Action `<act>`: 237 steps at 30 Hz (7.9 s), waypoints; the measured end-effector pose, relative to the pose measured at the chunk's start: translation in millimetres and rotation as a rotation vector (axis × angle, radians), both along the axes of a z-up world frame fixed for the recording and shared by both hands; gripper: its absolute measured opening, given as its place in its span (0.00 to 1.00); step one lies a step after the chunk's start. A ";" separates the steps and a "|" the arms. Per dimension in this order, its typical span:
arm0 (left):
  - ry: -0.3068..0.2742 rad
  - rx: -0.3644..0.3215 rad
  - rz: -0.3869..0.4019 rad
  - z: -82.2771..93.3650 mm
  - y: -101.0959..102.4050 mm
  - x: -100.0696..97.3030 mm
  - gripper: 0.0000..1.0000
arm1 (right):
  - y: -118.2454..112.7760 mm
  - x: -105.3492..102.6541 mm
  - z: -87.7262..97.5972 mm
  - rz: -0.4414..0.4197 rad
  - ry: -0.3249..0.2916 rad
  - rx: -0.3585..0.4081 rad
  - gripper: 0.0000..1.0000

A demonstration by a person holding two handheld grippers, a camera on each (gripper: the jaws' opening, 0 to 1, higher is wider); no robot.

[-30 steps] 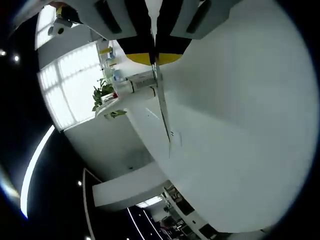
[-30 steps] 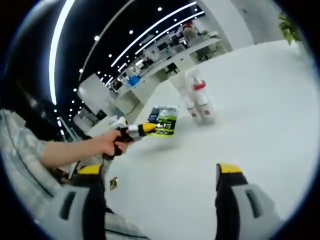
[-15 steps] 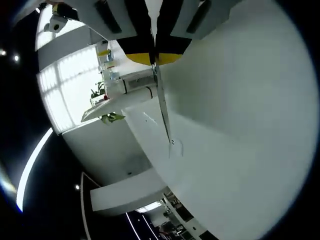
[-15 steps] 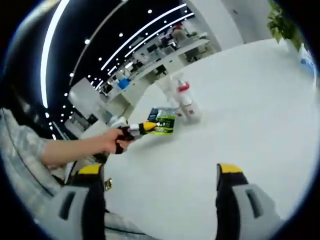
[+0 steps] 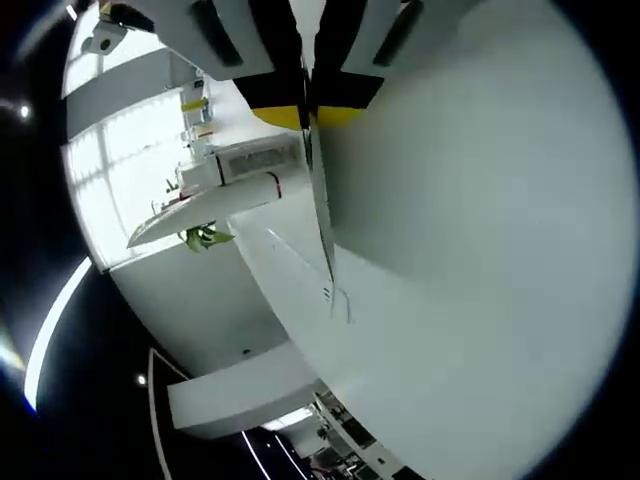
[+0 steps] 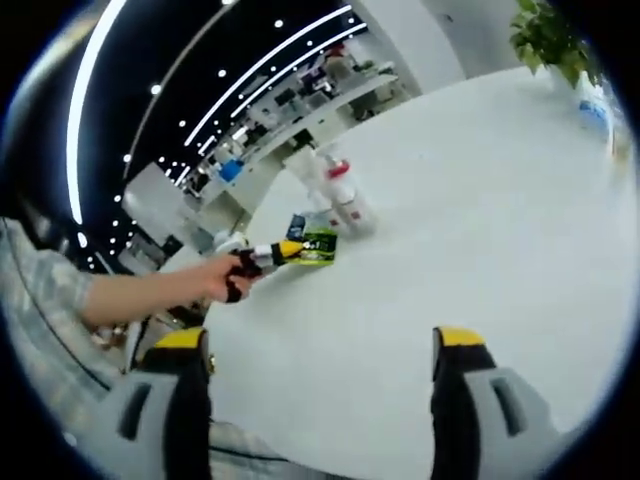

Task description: Arrange the skincare products in the storage area until every visible bottle or jar stands upright without overlapping.

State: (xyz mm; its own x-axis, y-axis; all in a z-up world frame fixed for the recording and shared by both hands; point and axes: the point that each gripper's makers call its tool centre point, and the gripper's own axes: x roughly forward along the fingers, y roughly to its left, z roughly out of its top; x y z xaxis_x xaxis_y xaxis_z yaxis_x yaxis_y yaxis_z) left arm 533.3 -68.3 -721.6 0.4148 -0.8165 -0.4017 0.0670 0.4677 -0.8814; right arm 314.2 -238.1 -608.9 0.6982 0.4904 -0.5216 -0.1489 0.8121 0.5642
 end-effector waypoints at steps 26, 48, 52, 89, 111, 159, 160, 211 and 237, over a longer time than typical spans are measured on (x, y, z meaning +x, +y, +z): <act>0.149 0.096 0.082 -17.1 0.8 -1.0 0.14 | 11.5 -4.4 -11.5 0.067 0.019 -0.065 0.89; 0.089 0.311 -0.042 1.5 0.2 -5.8 0.59 | 16.6 -18.5 -6.7 0.074 -0.008 -0.089 0.89; 0.072 0.343 -0.045 3.8 4.4 -6.0 0.68 | 16.5 -22.7 -7.8 0.086 -0.010 -0.111 0.89; -0.376 0.845 -0.426 24.2 207.4 -128.2 0.82 | 93.6 -15.7 -15.3 0.235 -0.052 0.012 0.88; -0.299 0.997 -0.576 -23.0 266.5 -253.3 0.82 | 110.0 -22.8 -17.9 0.289 -0.047 0.038 0.87; -0.310 0.908 -0.508 -5.1 234.5 -251.6 0.37 | 114.7 -35.2 -28.4 0.306 -0.012 0.072 0.85; -0.317 0.897 -0.504 -2.8 228.5 -251.0 0.37 | 115.3 -35.5 -28.2 0.304 -0.012 0.078 0.85; -0.702 0.720 -0.802 92.4 -12.9 -286.5 0.37 | 158.6 -46.2 -11.0 0.302 0.112 0.413 0.21; -0.670 0.494 -0.743 100.7 -17.1 -300.1 0.49 | 144.1 -56.8 -11.2 0.350 0.147 0.469 0.00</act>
State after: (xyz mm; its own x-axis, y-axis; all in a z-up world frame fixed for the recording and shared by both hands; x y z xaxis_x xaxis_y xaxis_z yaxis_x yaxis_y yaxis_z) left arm 233.2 -85.4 -620.9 0.1445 -0.7638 -0.6290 0.8678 0.4033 -0.2904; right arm 257.4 -94.0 -620.1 0.3911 0.8789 -0.2732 -0.2557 0.3889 0.8851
